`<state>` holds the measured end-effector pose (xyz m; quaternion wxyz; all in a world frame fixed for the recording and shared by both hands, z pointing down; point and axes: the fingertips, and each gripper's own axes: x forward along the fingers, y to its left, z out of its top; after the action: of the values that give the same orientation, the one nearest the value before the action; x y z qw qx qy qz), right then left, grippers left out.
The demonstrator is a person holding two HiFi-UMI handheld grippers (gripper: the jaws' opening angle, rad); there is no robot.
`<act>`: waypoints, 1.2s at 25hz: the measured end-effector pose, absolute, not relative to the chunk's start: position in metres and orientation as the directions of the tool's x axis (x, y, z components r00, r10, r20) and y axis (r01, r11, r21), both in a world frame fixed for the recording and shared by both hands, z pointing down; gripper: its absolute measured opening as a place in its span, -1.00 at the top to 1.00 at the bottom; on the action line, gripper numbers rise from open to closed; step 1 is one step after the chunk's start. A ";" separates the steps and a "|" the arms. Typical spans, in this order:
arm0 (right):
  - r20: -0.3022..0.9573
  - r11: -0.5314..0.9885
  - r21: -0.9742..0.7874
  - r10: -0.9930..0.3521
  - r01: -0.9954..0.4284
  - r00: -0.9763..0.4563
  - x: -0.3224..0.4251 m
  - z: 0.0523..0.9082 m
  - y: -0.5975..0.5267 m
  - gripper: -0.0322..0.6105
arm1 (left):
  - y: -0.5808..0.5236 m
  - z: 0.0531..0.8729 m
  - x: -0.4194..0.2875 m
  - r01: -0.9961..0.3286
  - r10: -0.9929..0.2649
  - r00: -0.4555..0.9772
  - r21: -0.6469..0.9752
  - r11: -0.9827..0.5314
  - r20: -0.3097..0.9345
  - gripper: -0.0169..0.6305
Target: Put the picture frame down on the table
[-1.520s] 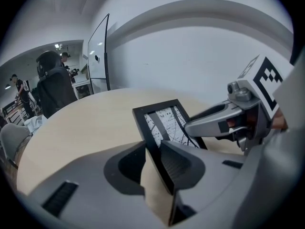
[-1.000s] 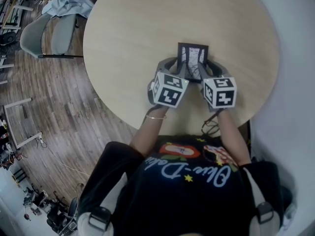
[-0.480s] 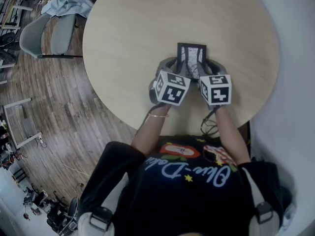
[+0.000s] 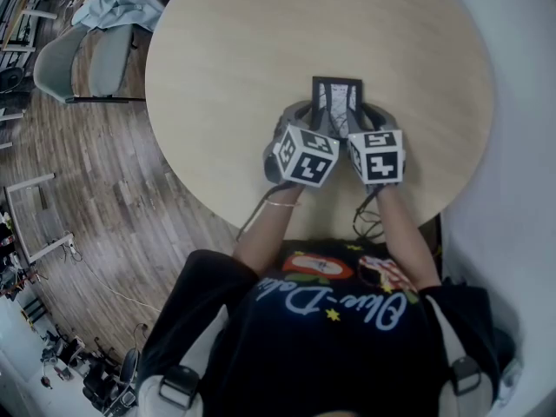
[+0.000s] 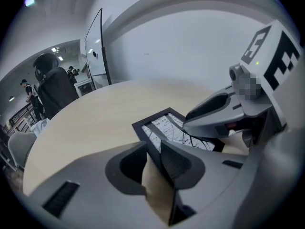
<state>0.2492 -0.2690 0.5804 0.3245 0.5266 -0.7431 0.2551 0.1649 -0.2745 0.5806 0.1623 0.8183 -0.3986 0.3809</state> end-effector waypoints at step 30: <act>0.447 0.249 -0.014 -0.865 -0.968 -0.229 0.262 0.459 -0.258 0.90 | -0.261 0.463 0.130 -0.774 -0.683 0.565 0.012 -0.633 0.463 0.95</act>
<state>0.2625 -0.2579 0.4588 0.1775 0.5951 -0.7700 0.1461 0.1298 -0.2607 0.4632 0.1072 0.8781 -0.4149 0.2127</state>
